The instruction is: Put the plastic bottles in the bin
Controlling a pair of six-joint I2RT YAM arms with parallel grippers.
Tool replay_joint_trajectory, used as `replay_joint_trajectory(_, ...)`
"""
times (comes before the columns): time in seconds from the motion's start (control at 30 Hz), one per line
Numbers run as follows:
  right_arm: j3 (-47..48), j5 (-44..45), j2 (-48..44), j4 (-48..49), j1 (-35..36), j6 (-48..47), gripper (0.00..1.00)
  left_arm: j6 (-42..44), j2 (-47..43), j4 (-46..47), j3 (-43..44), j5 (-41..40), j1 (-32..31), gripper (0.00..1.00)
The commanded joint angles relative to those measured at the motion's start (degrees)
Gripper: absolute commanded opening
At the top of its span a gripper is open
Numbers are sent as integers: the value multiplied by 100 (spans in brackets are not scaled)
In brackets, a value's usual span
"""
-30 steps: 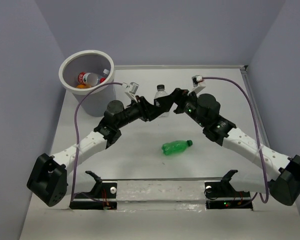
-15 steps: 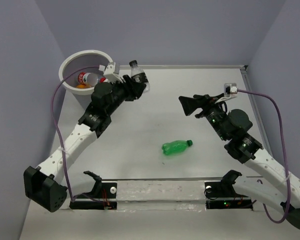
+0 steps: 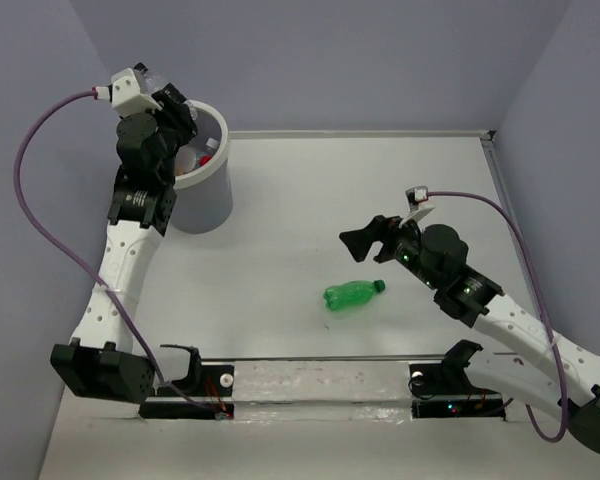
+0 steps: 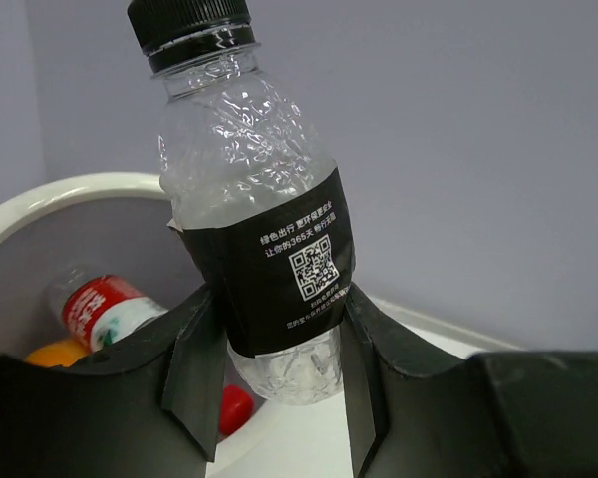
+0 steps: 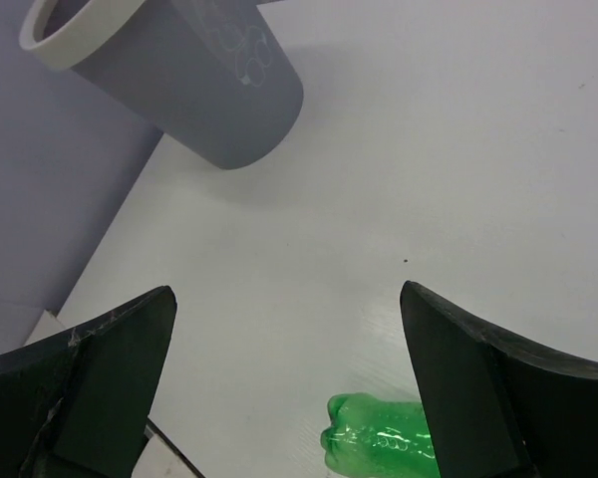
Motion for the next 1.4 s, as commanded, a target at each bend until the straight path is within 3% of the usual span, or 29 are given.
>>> replay_joint_trajectory(0.0,86,54,-205,143,49,-111,100,392,465,-391,39,-372,306,23)
replay_joint_trajectory(0.07,86,159,-214,125,49,-102,100,480,571,-496,161,-486,350,25)
replay_joint_trajectory(0.13,86,168,-188,125,49,-93,100,551,668,-540,223,-591,350,35)
replay_joint_trajectory(0.23,112,168,-135,117,49,-93,100,586,712,-619,302,-697,350,62)
replay_joint_trajectory(0.27,130,186,-126,125,49,-102,100,604,703,-620,294,-732,350,77)
replay_joint_trajectory(0.33,147,186,-83,116,49,-128,100,621,686,-629,285,-732,350,86)
replay_joint_trajectory(0.6,156,238,-65,125,49,-137,100,691,501,-558,609,-48,219,91)
replay_joint_trajectory(0.7,156,309,-117,116,49,-172,100,954,440,-593,768,67,-281,92)
replay_joint_trajectory(0.87,165,870,-372,-76,49,-198,99,1535,291,-620,628,295,-1974,92)
replay_joint_trajectory(1.07,51,2557,-1364,-595,49,-207,99,1535,176,-576,-480,920,-3243,93)
replay_joint_trajectory(1.1,-28,2838,-1513,-613,49,-199,99,1535,246,-541,-793,1024,-3584,98)
replay_joint_trajectory(1.27,-169,3358,-2330,-797,49,-58,97,1772,711,63,-1673,1122,-4377,99)
replay_joint_trajectory(1.37,-169,3447,-2525,-929,49,-58,96,1913,1028,302,-1842,1648,-4431,99)
